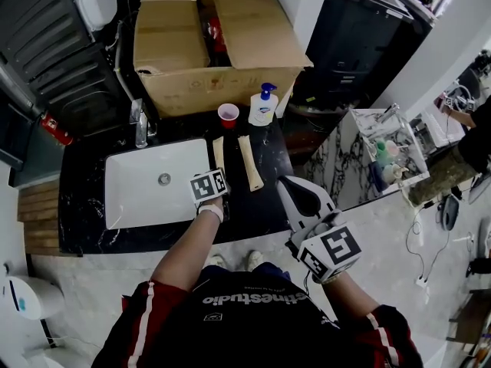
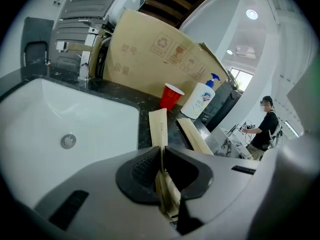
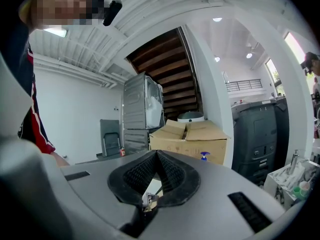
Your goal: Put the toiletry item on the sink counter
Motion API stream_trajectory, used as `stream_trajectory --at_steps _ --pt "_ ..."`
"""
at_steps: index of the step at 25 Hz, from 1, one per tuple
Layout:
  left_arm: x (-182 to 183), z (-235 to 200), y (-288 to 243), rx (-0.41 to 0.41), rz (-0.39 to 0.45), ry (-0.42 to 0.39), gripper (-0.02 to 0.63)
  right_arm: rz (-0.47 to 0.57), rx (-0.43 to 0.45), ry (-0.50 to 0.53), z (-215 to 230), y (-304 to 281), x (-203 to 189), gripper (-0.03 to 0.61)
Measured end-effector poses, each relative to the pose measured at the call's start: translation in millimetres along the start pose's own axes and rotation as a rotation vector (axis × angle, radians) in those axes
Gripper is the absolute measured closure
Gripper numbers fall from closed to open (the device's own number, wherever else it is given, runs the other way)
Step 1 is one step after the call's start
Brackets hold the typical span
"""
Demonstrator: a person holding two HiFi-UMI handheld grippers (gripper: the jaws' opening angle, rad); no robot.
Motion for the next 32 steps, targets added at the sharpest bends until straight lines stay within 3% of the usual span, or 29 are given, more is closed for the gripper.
stream_trajectory --at_steps 4,10,20,27,32 --pt "-0.1 0.0 -0.3 -0.007 -0.003 -0.007 0.572 0.006 -0.001 0.0 0.4 0.1 0.1 0.541" --pt "-2.1 3.6 3.8 -0.039 0.008 -0.029 0.469 0.02 0.001 -0.001 3.3 0.1 1.8 0.541" --pt "18.9 9.9 34.9 -0.125 0.133 -0.067 0.364 0.039 0.024 0.004 -0.8 -3.9 7.1 0.54" --pt "46.3 9.8 61.7 -0.139 0.241 -0.158 0.365 0.04 0.051 0.011 -6.8 -10.3 8.9 0.541" --pt "66.0 15.6 86.2 -0.145 0.324 -0.222 0.424 0.041 0.071 0.017 -11.9 -17.2 10.0 0.541"
Point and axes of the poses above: the fingertips, and each gripper's own axes: y backward along the fingers, z to its right, x out of its top, the point moved 3 cm from there along y, backward along the fingers, and after that the axes turned 1 degree about -y, right-handed, at the moved point
